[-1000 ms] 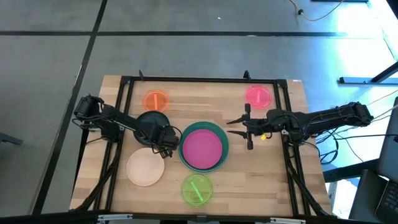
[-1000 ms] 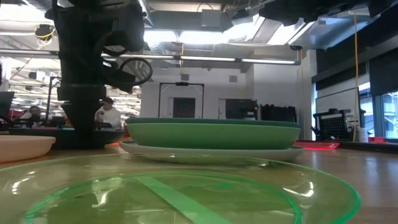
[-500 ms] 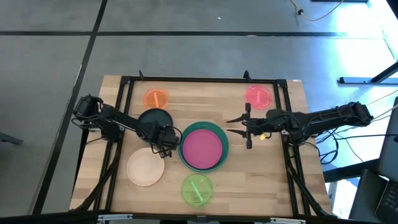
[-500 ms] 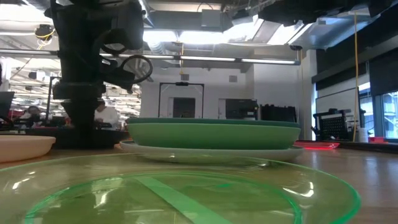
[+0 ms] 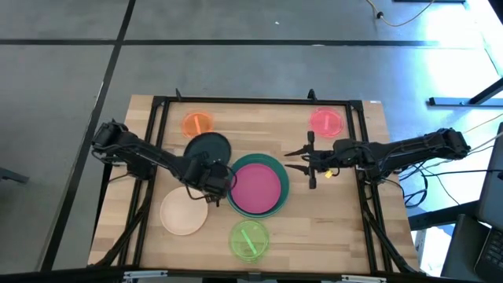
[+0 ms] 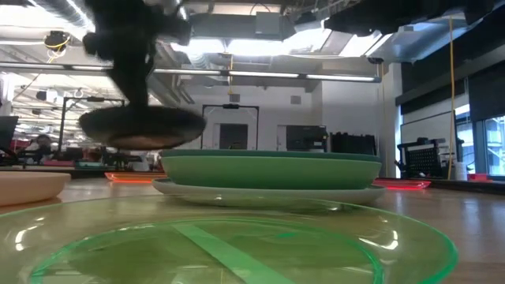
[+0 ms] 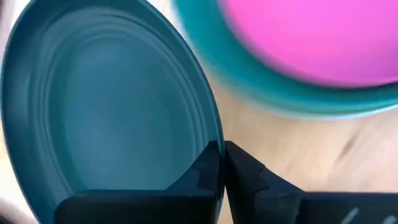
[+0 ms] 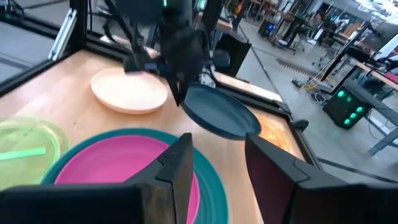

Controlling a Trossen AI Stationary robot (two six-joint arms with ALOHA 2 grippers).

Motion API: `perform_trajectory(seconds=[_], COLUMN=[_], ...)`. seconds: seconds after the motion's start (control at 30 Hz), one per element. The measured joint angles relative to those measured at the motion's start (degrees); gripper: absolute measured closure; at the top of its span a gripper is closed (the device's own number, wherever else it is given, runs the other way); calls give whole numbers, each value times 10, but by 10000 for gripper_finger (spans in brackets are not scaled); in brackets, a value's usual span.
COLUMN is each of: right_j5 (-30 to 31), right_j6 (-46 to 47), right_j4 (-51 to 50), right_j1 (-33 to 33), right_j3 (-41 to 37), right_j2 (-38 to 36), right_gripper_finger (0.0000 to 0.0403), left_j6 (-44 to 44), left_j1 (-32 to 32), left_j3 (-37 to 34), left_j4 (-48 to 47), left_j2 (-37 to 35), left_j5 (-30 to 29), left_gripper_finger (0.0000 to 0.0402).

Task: Stack plastic plates
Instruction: Stack the dark blue plate on the pink plate

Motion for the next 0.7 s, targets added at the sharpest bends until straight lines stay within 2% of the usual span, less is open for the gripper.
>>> perform_trajectory(seconds=[0.17, 0.33, 0.53, 0.7], right_j5=[0, 0, 0, 0], right_j6=[-2, -2, -2, -2], right_j4=[3, 3, 3, 2], right_j1=[0, 0, 0, 0], right_j3=[0, 0, 0, 0], right_j2=[0, 0, 0, 0], right_gripper_finger=[265, 265, 265, 265], left_j6=[68, 170, 262, 307], left_j1=[-30, -57, -75, -75], left_j3=[49, 53, 53, 53], left_j4=[38, 153, 261, 308], left_j2=[0, 1, 27, 64], left_j5=[-29, -30, 2, 32], left_gripper_finger=[393, 393, 393, 393])
